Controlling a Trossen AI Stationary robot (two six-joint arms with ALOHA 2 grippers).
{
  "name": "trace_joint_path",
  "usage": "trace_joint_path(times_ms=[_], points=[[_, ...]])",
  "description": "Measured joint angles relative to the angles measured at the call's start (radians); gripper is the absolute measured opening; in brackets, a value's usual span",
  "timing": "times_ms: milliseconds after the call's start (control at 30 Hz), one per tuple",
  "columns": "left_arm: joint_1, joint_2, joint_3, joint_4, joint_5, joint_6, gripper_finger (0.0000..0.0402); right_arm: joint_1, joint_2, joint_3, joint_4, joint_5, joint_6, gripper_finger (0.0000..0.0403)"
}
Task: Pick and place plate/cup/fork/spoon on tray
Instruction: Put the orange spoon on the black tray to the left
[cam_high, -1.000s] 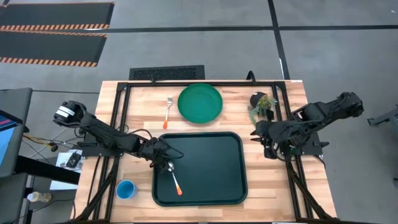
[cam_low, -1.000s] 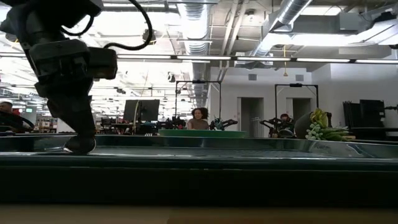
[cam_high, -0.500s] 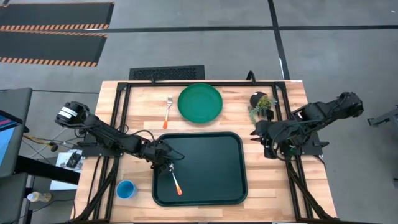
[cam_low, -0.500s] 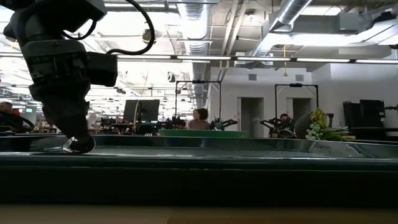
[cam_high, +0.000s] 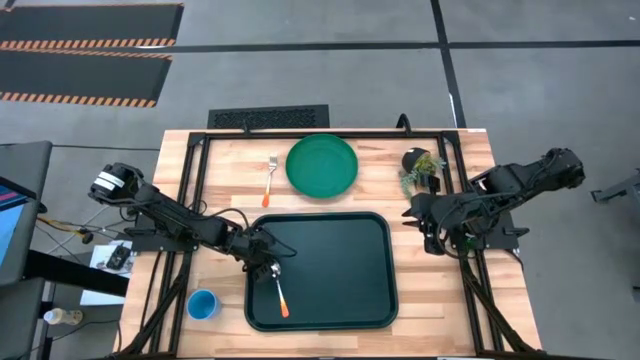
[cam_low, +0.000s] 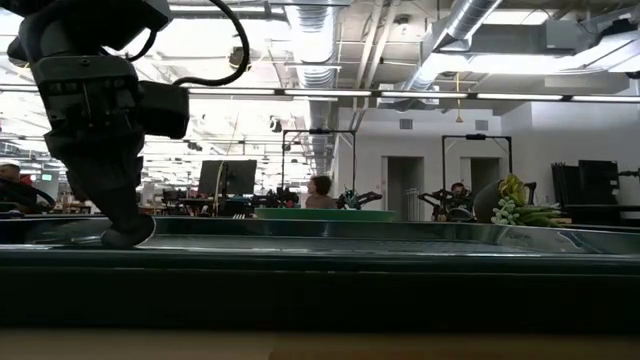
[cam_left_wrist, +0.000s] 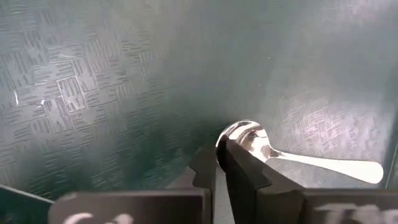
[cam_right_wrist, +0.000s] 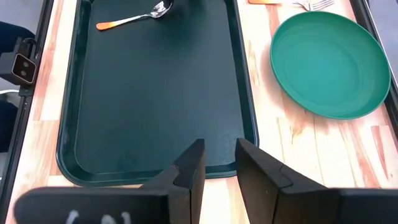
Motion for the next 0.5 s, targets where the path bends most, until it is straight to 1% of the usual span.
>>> trace_joint_path(times_ms=[167,267,500], points=[[0.005,0.0,0.0,-0.004,0.002,0.017,0.001,0.0,0.0,0.0,0.0,0.012,0.0,0.0113],[0.024,0.0,0.0,-0.003,0.047,0.052,0.0004,0.0,0.0,0.0,0.0,0.028,-0.001,0.0113],[0.093,0.0,0.0,-0.01,0.152,0.156,0.0007,0.0,0.0,0.0,0.0,0.03,-0.008,0.0113]])
